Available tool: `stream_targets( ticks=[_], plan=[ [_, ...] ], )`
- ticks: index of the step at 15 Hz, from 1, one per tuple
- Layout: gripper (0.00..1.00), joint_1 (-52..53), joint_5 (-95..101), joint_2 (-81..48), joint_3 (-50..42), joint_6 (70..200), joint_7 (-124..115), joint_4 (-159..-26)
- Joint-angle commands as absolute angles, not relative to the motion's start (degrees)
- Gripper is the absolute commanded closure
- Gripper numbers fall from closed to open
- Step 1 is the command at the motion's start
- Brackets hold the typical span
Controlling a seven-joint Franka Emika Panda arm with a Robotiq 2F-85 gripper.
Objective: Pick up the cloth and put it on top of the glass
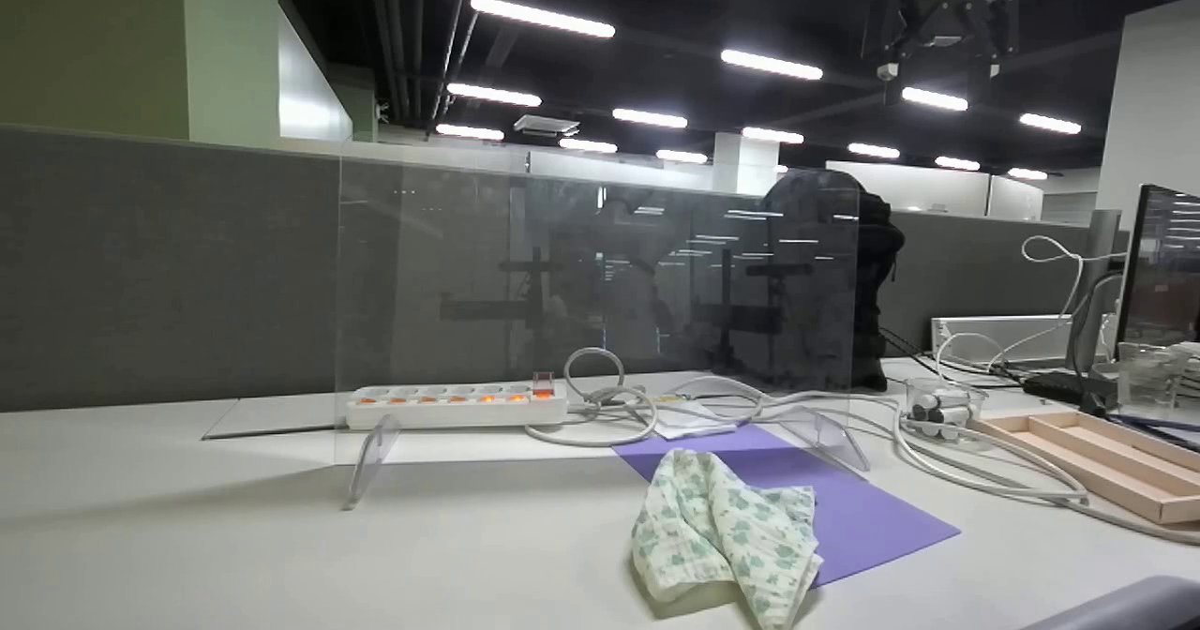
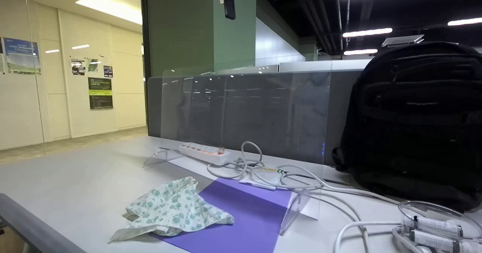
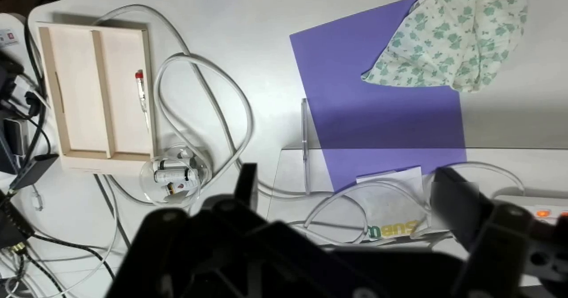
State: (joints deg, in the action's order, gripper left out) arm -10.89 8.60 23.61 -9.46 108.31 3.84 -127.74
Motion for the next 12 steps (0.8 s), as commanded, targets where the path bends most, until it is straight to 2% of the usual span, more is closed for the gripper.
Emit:
stream_targets(
  ticks=[1,12],
  plan=[
    [0.00,-9.4,6.8,24.2,-9.0,110.6,3.3,-130.8],
    [0.00,-2.5,1.0,22.6,1.0,132.8,-6.6,-151.0]
  ],
)
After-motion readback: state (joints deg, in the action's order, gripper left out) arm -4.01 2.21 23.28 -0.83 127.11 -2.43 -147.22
